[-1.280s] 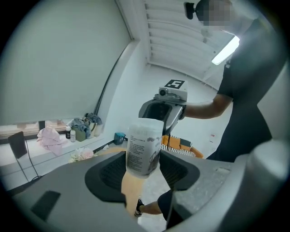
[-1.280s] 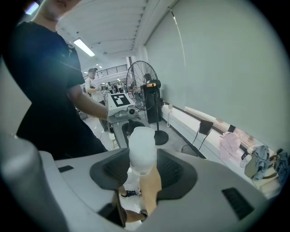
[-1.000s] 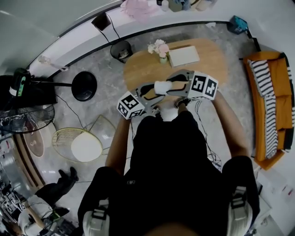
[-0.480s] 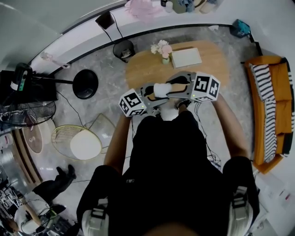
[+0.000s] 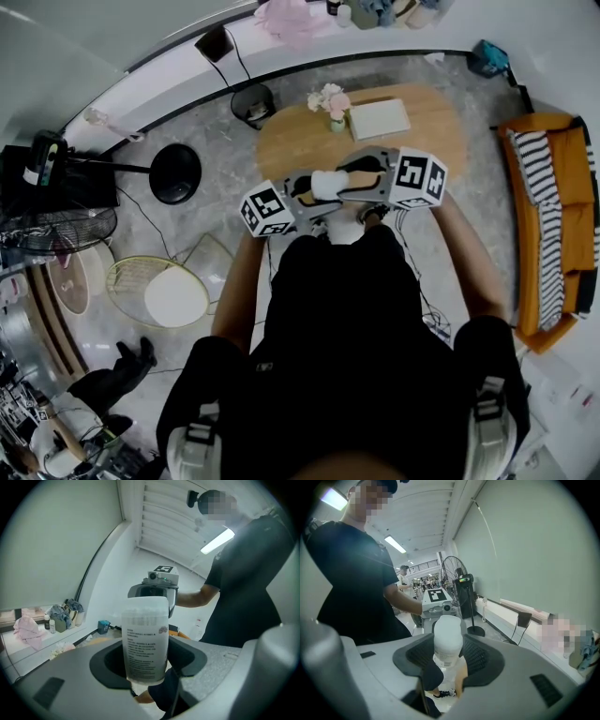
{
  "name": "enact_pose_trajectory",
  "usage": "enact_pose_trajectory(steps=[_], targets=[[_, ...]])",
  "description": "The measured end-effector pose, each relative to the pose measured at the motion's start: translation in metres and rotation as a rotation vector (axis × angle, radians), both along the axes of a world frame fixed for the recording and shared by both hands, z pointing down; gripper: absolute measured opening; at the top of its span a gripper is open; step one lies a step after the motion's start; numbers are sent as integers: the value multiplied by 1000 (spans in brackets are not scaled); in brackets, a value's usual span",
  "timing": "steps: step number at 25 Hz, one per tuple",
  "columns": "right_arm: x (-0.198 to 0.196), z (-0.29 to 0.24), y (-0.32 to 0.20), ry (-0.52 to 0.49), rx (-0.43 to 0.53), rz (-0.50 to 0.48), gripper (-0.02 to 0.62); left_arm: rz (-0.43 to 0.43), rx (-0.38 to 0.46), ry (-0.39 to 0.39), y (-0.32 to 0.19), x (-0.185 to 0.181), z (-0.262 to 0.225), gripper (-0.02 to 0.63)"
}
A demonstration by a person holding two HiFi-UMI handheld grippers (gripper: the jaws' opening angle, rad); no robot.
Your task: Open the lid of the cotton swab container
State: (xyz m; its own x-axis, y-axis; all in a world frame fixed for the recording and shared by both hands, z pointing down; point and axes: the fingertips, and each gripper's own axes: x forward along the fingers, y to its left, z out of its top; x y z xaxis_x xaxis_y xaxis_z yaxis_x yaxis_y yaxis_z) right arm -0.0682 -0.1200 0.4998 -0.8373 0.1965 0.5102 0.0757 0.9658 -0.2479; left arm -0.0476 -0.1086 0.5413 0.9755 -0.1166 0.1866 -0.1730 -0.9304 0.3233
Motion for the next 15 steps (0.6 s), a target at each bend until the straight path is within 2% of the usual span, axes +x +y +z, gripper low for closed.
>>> enact_pose_trajectory(steps=[6,15], targets=[[-4,-1,3,-7,20,-3,201,5,11,-15,3,4,0,222],[-3,-6,11,-23,-2,-19,198,5,19,-21,9,6,-2,222]])
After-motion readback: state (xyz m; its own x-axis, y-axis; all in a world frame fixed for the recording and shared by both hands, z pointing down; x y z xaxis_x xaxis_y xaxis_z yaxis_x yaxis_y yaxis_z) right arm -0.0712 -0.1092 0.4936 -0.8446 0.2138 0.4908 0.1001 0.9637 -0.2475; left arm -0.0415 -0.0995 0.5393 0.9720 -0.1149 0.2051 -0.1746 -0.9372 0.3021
